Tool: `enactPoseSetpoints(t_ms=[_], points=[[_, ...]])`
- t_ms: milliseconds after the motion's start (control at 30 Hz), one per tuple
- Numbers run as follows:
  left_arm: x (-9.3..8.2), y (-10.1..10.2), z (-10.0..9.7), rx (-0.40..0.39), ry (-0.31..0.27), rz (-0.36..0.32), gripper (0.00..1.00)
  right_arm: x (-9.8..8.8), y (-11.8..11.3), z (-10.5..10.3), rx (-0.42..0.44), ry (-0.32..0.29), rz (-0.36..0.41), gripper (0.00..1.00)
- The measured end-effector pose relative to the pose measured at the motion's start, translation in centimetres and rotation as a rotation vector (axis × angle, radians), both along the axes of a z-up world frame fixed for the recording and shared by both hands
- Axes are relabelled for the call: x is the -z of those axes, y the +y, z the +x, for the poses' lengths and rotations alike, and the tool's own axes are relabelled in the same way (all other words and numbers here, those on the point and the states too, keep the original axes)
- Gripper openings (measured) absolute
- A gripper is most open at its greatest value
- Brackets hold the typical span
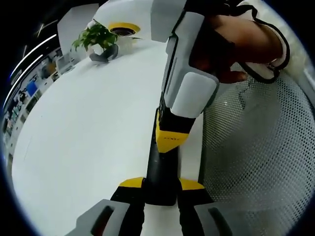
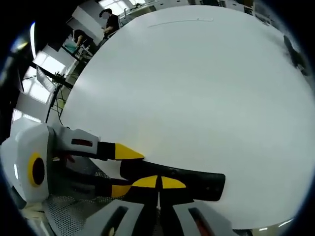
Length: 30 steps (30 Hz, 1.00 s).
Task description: Press the specified remote control buttons in sequence, fully releasing each button before pressing the next.
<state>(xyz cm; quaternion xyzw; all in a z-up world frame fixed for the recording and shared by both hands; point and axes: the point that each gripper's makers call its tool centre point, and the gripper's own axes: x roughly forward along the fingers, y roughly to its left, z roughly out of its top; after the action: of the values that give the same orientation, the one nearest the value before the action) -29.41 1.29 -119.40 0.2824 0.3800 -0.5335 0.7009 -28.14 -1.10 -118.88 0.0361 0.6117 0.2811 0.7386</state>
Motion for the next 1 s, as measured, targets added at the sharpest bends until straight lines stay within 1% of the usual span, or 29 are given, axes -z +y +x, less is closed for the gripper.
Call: enactPoseSetpoints(t_ms=[167, 333, 367, 400, 567, 633, 700, 800, 900, 1000], points=[[0.0, 0.0, 0.0, 0.005, 0.001, 0.006, 0.25, 0.0, 0.0, 0.0, 0.010, 0.004, 0.008, 0.00], [0.0, 0.0, 0.0, -0.004, -0.003, -0.006, 0.25, 0.0, 0.0, 0.0, 0.013, 0.002, 0.022, 0.00], [0.0, 0.0, -0.1, -0.004, -0.003, -0.005, 0.25, -0.1, 0.1, -0.1, 0.004, -0.004, 0.017, 0.00], [0.0, 0.0, -0.1, -0.004, -0.003, -0.004, 0.25, -0.2, 0.1, -0.2, -0.023, -0.020, 0.008, 0.00], [0.0, 0.0, 0.0, -0.001, -0.003, -0.010, 0.25, -0.4, 0.1, -0.5, -0.027, -0.033, 0.006, 0.00], [0.0, 0.0, 0.0, 0.001, -0.003, -0.010, 0.25, -0.7, 0.7, -0.6, -0.027, -0.029, 0.039, 0.00], [0.0, 0.0, 0.0, 0.000, -0.003, -0.010, 0.25, -0.7, 1.2, -0.7, -0.040, -0.022, 0.054, 0.00], [0.0, -0.1, 0.0, -0.002, -0.002, -0.011, 0.25, -0.7, 1.6, -0.9, -0.057, -0.019, 0.059, 0.00], [0.0, -0.1, 0.1, -0.003, -0.003, -0.014, 0.25, -0.5, 1.5, -1.0, -0.077, -0.021, 0.042, 0.00], [0.0, -0.1, 0.0, -0.004, -0.004, -0.017, 0.25, -0.6, 1.5, -0.8, -0.071, -0.022, 0.049, 0.00]])
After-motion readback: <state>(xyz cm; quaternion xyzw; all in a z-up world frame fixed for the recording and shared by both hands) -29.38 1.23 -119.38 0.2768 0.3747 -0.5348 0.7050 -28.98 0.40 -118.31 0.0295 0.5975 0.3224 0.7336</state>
